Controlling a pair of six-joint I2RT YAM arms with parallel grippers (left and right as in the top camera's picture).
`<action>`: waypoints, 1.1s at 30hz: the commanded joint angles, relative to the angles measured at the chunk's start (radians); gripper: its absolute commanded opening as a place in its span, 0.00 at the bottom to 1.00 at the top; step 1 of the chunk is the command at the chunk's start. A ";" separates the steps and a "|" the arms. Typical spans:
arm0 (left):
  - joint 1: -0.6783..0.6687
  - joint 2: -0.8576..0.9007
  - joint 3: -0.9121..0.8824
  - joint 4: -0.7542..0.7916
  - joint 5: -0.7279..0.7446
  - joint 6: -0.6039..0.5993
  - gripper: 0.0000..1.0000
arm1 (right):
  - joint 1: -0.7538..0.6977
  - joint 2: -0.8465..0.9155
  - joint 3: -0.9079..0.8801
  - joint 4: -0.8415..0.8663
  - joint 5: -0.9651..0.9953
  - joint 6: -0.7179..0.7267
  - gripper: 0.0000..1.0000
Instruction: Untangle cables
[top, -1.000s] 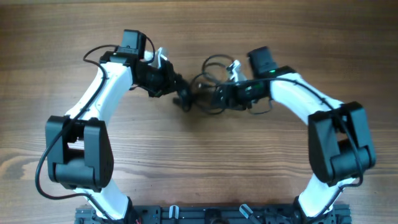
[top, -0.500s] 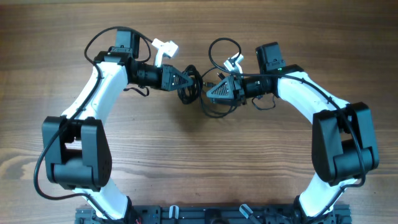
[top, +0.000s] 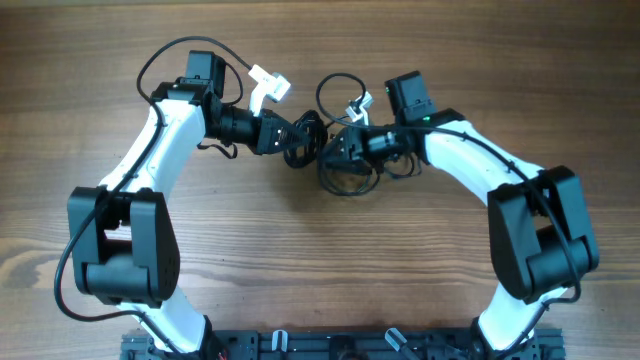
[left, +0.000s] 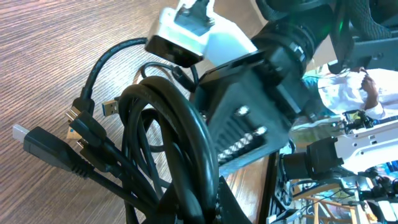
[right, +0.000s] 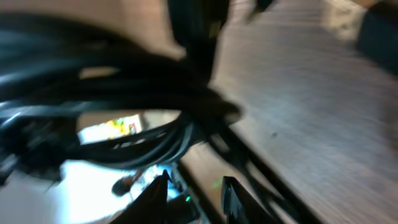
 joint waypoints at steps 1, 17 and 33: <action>0.000 0.004 -0.005 0.000 0.049 0.038 0.04 | -0.001 -0.032 0.007 0.005 0.287 0.087 0.11; 0.015 0.004 -0.005 0.030 0.041 -0.019 0.04 | -0.299 -0.031 -0.011 -0.227 0.744 0.017 0.04; 0.015 0.004 -0.005 0.030 0.041 -0.019 0.04 | -0.310 -0.031 -0.011 -0.322 0.621 -0.156 0.38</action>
